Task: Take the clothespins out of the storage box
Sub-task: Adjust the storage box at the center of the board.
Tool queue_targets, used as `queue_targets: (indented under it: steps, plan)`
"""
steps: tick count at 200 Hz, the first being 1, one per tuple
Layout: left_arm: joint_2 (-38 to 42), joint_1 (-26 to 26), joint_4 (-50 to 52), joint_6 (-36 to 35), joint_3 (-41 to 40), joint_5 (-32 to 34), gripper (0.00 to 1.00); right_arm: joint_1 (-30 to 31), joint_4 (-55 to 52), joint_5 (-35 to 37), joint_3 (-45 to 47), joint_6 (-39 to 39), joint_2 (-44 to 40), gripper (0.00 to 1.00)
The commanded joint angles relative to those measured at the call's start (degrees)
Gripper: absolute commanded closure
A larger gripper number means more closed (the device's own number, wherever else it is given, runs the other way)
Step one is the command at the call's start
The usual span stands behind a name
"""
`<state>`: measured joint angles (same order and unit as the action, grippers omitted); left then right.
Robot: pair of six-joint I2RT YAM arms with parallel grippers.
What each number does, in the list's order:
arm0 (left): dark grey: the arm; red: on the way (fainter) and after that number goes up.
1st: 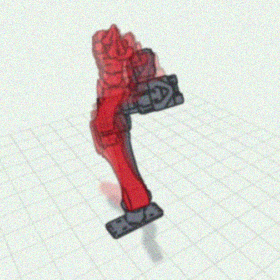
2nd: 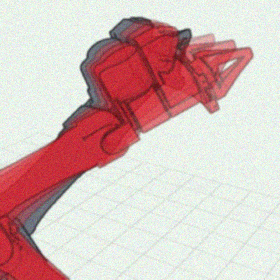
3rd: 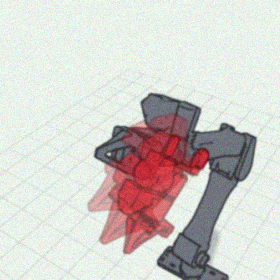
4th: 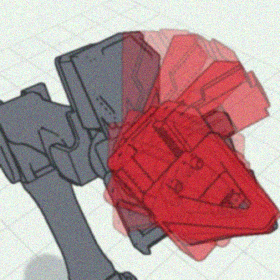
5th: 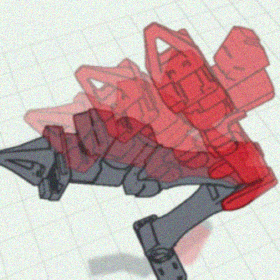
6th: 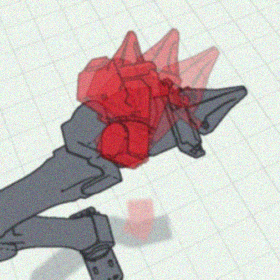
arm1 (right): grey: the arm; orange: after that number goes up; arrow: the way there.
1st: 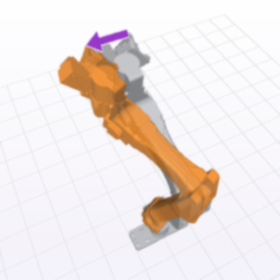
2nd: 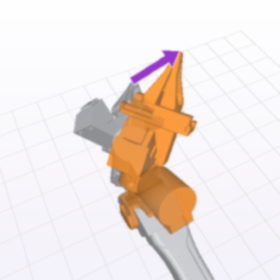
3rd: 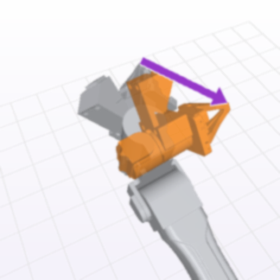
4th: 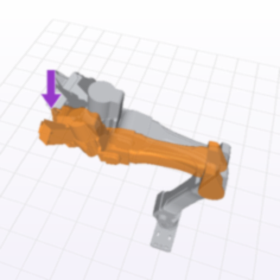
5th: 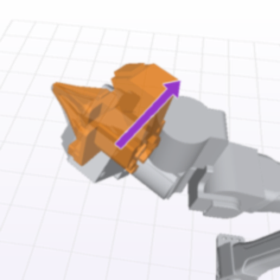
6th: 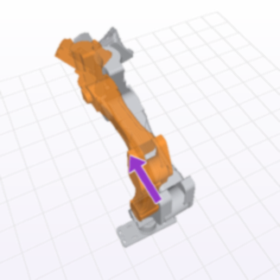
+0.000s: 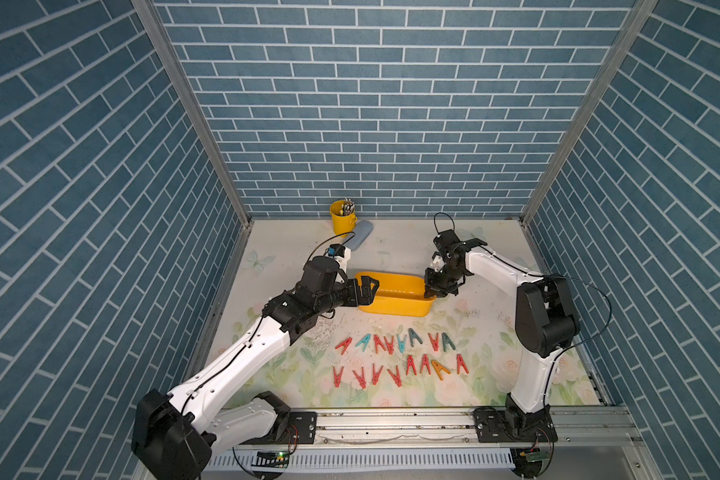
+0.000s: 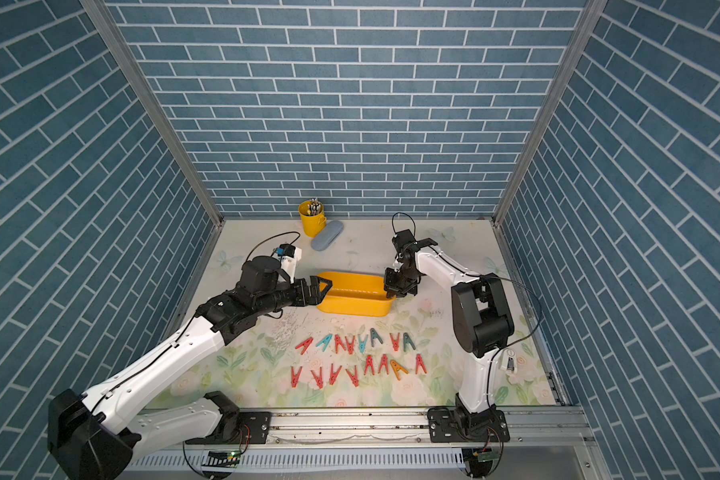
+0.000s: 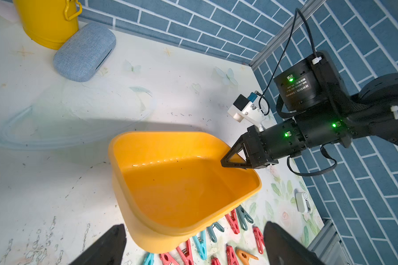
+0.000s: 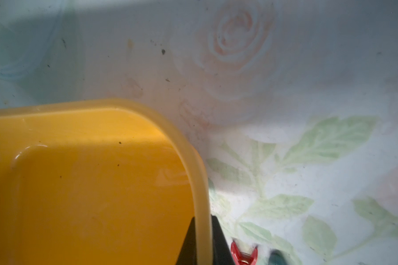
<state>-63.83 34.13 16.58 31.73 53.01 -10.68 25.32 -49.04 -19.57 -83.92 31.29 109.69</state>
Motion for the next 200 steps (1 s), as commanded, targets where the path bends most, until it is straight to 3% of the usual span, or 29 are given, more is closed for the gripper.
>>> queue_targets:
  steps: [1, 75, 120, 182, 200]
  plan:
    - [1.36, -0.11, -0.94, 0.18, -0.98, -0.31, 0.00, -0.10, -1.75, 3.07, -1.59, 1.71, -0.87, 1.00]
    - [-0.19, -0.12, 0.45, 0.79, 0.15, -0.05, 0.01, 2.77, 21.06, 14.90, 8.59, 5.94, -5.73, 1.00]
    - [-1.84, -0.20, 1.43, 1.67, 1.87, 0.54, 0.01, 6.91, 27.94, 27.88, 11.66, 2.81, -4.55, 1.00]
    - [-4.29, -0.23, 3.71, 1.37, 4.89, 2.84, 0.01, 7.55, 38.32, 29.93, 19.00, 4.16, -5.25, 1.00]
    - [-5.09, -0.34, 4.16, 0.98, 5.80, 3.42, 0.01, 7.64, 39.36, 29.68, 19.40, 3.63, -4.90, 0.91]
